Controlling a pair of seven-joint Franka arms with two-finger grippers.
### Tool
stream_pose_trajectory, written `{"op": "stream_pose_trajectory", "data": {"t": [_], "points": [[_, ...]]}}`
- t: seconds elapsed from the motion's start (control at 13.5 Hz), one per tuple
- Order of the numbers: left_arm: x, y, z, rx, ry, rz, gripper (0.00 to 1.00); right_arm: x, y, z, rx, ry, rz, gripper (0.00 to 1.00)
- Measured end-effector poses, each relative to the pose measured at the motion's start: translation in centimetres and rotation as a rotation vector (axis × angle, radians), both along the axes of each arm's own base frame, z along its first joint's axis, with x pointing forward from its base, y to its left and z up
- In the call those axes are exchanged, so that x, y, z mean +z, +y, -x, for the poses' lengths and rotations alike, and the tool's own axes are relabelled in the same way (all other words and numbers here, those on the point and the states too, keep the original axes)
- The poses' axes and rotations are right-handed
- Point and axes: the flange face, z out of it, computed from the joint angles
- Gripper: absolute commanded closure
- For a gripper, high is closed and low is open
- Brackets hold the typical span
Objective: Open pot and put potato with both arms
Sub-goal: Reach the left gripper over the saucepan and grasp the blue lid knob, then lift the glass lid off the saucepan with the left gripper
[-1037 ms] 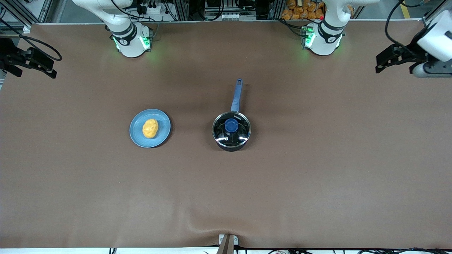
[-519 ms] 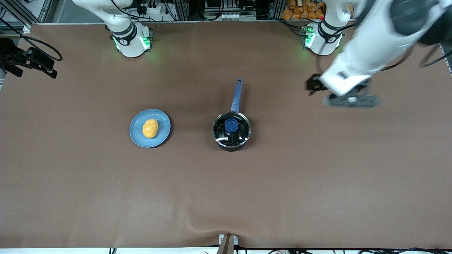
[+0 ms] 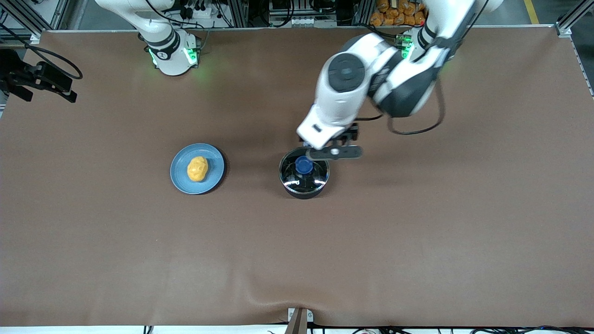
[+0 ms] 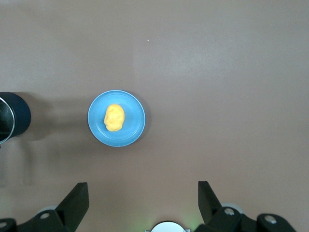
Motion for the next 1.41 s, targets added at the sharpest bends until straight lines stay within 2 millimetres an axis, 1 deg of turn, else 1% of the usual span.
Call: {"op": "stream_pose_trajectory", "data": {"t": [0.07,0.15,0.3,0.52,0.74,0.96,1.41], "points": [[-1.6,-1.7,0.5,-0.009,-0.011,-0.012,0.00,0.0,0.0,0.0,0.000,0.000,-0.001,0.00],[-2.9,-2.8,0.7,-0.020,-0.020,-0.018,0.00,0.0,0.0,0.0,0.000,0.000,-0.001,0.00],[-4.7,-3.7,0.6,-0.026,-0.026,-0.019,0.00,0.0,0.0,0.0,0.000,0.000,-0.002,0.00],[-6.8,-4.0,0.2,-0.008,-0.029,-0.018,0.00,0.0,0.0,0.0,0.000,0.000,-0.002,0.00],[-9.1,-4.2,-0.3,0.019,-0.070,-0.056,0.00,0.0,0.0,0.0,0.000,0.000,-0.004,0.00],[-11.1,-4.8,-0.3,0.032,-0.091,-0.059,0.00,0.0,0.1,0.0,0.001,0.000,-0.005,0.00],[-12.6,-4.9,-0.3,0.035,-0.086,-0.059,0.00,0.0,0.1,0.0,0.002,0.000,-0.006,0.00]]}}
